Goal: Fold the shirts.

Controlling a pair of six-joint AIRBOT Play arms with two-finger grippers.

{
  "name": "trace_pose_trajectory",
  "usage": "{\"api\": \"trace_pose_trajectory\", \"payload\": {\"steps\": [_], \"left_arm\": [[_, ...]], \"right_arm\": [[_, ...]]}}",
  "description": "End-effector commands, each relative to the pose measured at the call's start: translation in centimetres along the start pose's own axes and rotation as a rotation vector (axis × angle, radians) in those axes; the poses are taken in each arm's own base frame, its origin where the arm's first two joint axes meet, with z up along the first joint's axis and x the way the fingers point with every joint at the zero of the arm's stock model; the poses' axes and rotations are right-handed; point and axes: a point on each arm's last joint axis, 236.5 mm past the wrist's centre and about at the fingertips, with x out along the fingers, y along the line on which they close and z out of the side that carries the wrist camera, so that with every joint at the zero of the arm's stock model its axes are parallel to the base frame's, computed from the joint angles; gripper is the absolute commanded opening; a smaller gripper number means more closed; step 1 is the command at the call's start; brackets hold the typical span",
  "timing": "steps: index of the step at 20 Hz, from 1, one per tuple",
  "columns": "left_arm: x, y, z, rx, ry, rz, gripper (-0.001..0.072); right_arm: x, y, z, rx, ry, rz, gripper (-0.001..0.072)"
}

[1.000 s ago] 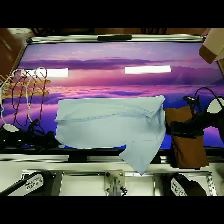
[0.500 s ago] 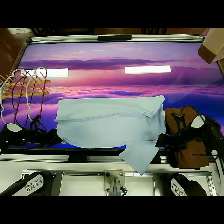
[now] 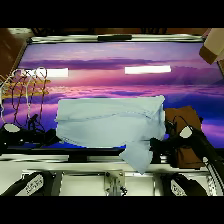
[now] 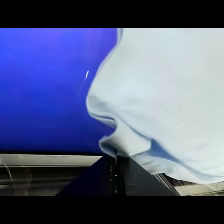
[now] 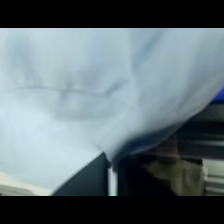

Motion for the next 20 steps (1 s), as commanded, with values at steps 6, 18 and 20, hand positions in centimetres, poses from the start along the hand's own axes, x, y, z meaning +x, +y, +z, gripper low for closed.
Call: {"api": "trace_pose_trajectory", "payload": {"steps": [6, 18, 20], "left_arm": [[-5.7, -3.9, 6.0, 0.184, -0.150, -0.018, 0.0036], [-5.8, -9.1, 21.3, 0.130, -0.225, -0.138, 0.0039], [-2.9, -9.1, 21.5, 0.122, -0.162, -0.136, 0.0115]], "right_arm": [[-6.9, 5.3, 8.1, -0.184, -0.276, 0.022, 0.0062], [-10.5, 10.2, 28.9, -0.173, -0.515, 0.030, 0.0062], [-8.2, 9.8, 28.9, -0.147, -0.459, 0.040, 0.0074]]}}
